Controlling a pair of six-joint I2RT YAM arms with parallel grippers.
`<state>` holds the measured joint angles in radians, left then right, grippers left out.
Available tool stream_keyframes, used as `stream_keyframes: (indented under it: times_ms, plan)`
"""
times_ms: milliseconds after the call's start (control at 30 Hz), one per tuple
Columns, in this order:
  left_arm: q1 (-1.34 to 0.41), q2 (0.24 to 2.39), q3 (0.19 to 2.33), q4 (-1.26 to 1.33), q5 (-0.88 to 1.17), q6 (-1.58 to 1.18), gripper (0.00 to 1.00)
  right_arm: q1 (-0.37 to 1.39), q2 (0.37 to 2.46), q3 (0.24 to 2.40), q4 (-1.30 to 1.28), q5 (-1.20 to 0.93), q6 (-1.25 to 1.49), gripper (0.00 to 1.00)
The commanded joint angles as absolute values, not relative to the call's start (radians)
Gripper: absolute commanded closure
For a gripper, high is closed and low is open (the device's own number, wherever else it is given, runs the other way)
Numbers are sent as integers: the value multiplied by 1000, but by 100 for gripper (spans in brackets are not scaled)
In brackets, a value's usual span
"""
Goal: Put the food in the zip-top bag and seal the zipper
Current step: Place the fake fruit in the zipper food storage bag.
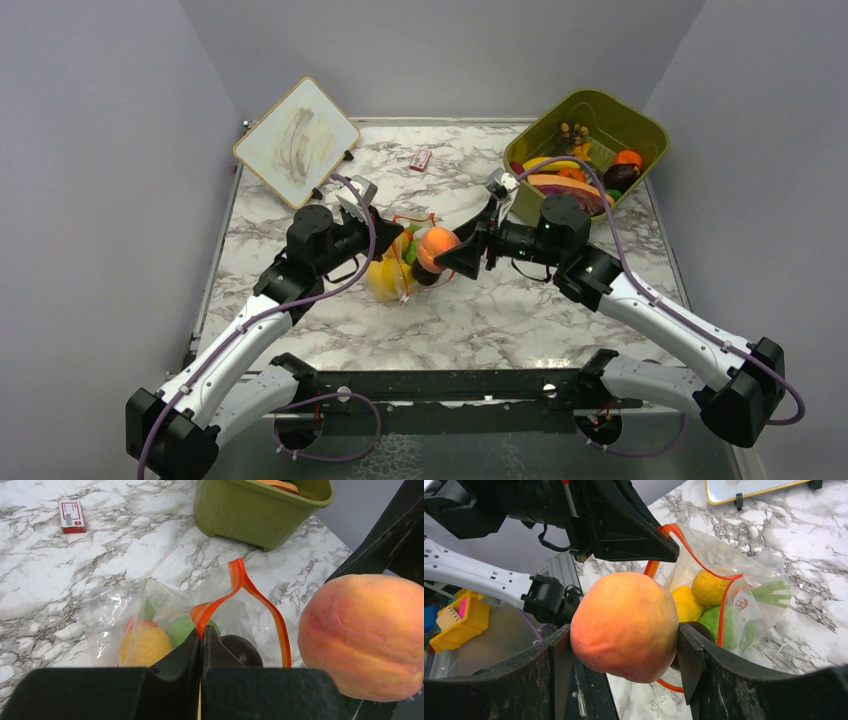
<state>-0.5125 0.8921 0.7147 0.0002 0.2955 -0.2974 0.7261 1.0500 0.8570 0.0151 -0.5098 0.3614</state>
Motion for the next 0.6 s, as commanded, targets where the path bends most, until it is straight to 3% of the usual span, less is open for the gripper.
stream_keyframes:
  times_ms: [0,567]
  plan:
    - [-517,879,709,54,312,-312,100,759,1068,848,78,-441,314,52]
    - [-518,861,721,21,294,-275,100,814,1153,819,197,-369,140,52]
